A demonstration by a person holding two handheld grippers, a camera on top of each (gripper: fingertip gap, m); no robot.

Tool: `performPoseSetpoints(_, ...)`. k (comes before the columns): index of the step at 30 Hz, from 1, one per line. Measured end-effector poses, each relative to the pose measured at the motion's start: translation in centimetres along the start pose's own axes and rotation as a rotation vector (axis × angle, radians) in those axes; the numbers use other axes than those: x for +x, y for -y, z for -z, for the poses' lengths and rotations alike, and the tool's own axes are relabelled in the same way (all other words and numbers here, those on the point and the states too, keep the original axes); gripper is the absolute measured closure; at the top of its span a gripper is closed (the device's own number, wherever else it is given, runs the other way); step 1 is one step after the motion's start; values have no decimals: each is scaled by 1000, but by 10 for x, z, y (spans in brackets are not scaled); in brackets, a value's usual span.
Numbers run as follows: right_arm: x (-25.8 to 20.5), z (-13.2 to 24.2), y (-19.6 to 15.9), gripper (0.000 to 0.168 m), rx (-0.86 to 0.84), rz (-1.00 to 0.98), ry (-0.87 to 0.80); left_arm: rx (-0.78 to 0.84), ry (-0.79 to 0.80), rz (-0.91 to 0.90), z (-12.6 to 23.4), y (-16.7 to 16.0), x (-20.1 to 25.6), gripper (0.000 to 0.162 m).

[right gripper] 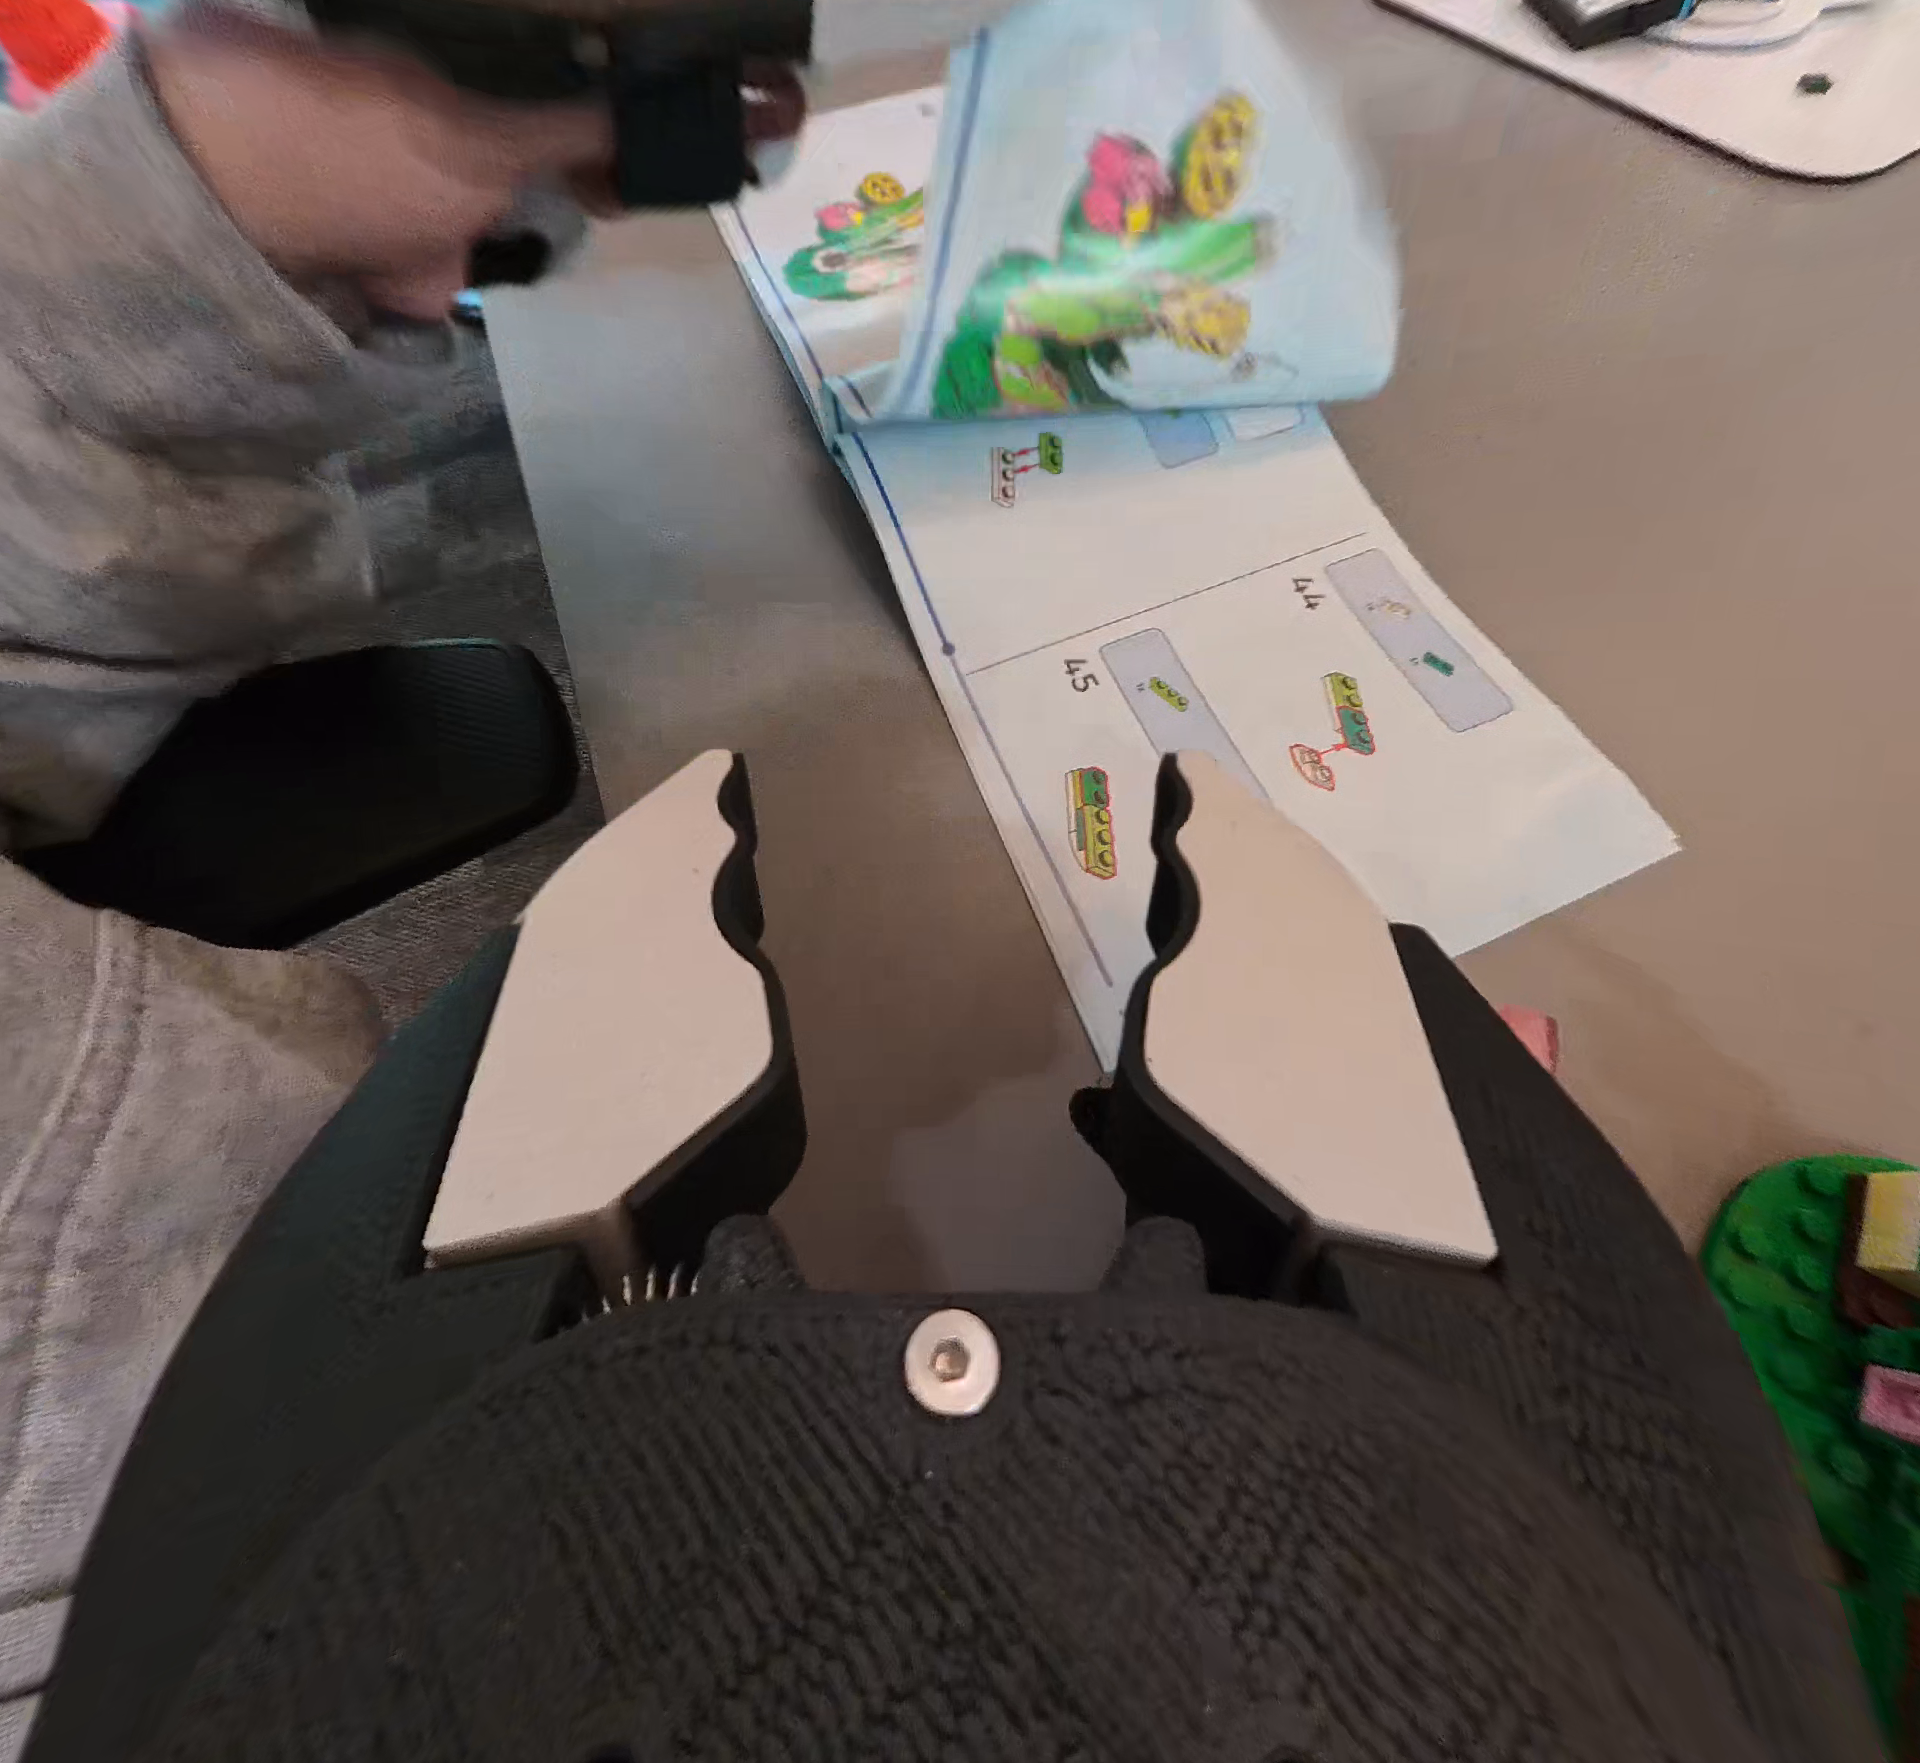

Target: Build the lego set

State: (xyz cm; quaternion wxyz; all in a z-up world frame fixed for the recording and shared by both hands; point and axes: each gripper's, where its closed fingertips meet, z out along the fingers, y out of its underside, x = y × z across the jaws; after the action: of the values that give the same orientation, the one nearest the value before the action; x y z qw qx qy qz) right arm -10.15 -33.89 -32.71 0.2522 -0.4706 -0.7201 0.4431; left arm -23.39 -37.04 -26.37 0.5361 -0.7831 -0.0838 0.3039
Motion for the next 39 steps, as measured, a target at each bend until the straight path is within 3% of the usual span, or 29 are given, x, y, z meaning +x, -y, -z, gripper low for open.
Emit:
performPoseSetpoints(6,-1,2,5,97,42,16,-3,-221,189,125,27,-61,-68,157)
performPoseSetpoints(10,0,3,6,97,53,6,2,-351,261,240,46,-97,-89,100)
performPoseSetpoints(13,1,3,4,97,49,6,-3,-346,346,263,60,-101,-99,77)
performPoseSetpoints(16,2,4,5,98,56,7,-5,-275,325,182,61,-84,-86,83)
performPoseSetpoints(18,1,4,5,98,56,9,-2,-314,266,123,58,-84,-71,84)
performPoseSetpoints(23,1,6,5,98,66,14,0,-170,-88,118,41,-57,-9,110)
performPoseSetpoints(27,0,6,4,98,60,21,1,-237,-191,69,25,-62,16,93)
performPoseSetpoints(30,0,7,3,99,56,33,-5,-297,-223,0,15,-72,23,100)
performPoseSetpoints(35,0,8,3,99,62,27,-4,-474,-226,200,4,-92,23,85)
performPoseSetpoints(39,0,8,3,99,63,31,-1,-494,-167,294,-8,-100,22,80)
